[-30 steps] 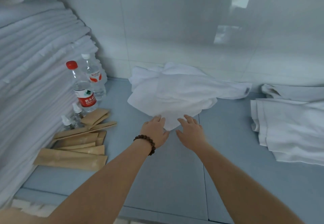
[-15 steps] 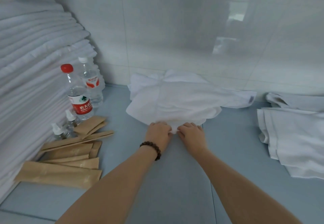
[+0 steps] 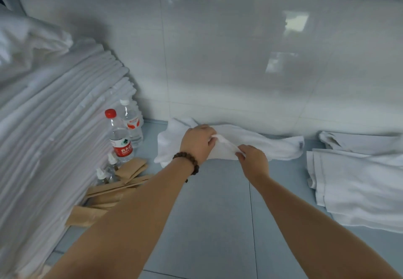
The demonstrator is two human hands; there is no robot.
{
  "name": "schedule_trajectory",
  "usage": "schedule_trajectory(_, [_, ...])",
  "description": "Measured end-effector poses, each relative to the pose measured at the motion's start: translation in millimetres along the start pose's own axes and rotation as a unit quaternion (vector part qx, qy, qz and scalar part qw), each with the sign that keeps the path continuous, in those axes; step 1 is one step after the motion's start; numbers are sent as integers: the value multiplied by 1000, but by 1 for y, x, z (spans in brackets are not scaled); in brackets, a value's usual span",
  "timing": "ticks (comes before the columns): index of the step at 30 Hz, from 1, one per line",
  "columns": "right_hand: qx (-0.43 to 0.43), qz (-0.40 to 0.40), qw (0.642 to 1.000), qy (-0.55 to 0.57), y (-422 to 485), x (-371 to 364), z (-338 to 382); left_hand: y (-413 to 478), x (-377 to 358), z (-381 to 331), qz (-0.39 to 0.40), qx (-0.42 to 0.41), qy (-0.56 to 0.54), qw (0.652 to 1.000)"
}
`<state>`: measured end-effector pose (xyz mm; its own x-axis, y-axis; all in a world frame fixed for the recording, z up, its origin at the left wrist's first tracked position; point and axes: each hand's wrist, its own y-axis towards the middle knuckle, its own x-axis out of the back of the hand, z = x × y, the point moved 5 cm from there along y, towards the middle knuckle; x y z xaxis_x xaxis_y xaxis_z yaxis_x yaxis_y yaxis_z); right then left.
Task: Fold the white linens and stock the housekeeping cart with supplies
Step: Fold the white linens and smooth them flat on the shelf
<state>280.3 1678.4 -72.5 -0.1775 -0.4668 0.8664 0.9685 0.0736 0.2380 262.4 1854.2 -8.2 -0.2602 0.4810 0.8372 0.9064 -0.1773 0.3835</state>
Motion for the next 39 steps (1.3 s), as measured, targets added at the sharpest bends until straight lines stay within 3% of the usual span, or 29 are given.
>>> schedule_trajectory(4, [3, -33, 999, 23, 11, 39, 25, 7, 35, -4, -22, 38, -25, 999])
schedule_trajectory(10, [73, -103, 984, 127, 14, 104, 77, 1, 42, -29, 50, 69, -39, 996])
schedule_trajectory(14, [141, -119, 968, 168, -11, 124, 92, -6, 50, -45, 0, 83, -61, 995])
schedule_trajectory(18, [110, -98, 961, 235, -42, 123, 74, -22, 57, -58, 14, 76, -71, 995])
schedule_trajectory(24, [54, -53, 983, 168, -68, 113, 43, -61, 78, -72, -11, 58, -149, 987])
schedule_trajectory(27, [13, 13, 990, 139, -77, 101, 37, -69, 85, -81, 0, 42, -203, 978])
schedule_trajectory(30, [-17, 61, 983, 173, -88, 90, 42, -72, 95, -85, -10, 22, -228, 973])
schedule_trajectory(39, [-74, -28, 956, 283, -111, 82, 66, -93, 104, -62, -43, 7, -236, 971])
